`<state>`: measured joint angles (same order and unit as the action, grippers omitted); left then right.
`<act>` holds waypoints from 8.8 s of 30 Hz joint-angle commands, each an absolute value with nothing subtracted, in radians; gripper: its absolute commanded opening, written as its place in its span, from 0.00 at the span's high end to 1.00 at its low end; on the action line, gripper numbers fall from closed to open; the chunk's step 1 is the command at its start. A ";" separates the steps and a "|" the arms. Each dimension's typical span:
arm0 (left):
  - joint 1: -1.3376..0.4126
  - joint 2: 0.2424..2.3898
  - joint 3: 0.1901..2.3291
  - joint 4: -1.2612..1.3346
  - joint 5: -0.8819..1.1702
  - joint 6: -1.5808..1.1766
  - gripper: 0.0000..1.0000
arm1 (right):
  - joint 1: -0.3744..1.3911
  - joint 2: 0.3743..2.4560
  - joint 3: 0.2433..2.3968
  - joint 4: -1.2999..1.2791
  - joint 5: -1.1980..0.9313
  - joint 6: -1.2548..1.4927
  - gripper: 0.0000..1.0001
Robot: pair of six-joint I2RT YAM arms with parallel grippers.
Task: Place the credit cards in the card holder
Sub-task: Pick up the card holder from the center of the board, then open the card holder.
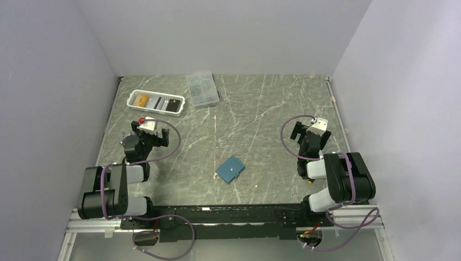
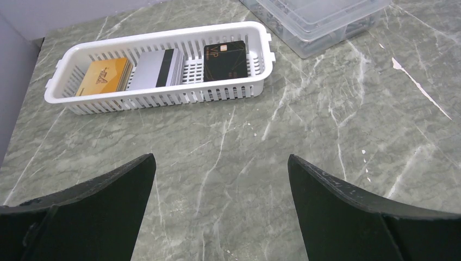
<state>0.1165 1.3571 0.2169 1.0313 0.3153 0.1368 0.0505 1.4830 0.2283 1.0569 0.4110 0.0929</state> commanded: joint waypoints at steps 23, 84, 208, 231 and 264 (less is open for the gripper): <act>0.116 1.161 0.737 -0.060 0.413 0.077 0.01 | 0.121 1.449 0.937 -0.117 0.101 0.508 0.00; -0.561 1.535 0.645 0.070 0.553 -0.233 0.01 | 1.072 1.417 0.499 0.032 0.404 0.824 0.74; -0.386 1.315 0.966 -0.317 0.785 -0.505 1.00 | 1.152 1.536 1.006 0.021 0.995 0.387 1.00; -0.364 1.314 0.959 -0.332 0.734 -0.505 1.00 | 1.156 1.305 0.834 0.083 0.793 0.354 0.33; -0.356 1.341 0.966 -0.312 0.813 -0.569 1.00 | 1.218 1.605 0.939 0.400 0.983 -0.140 0.71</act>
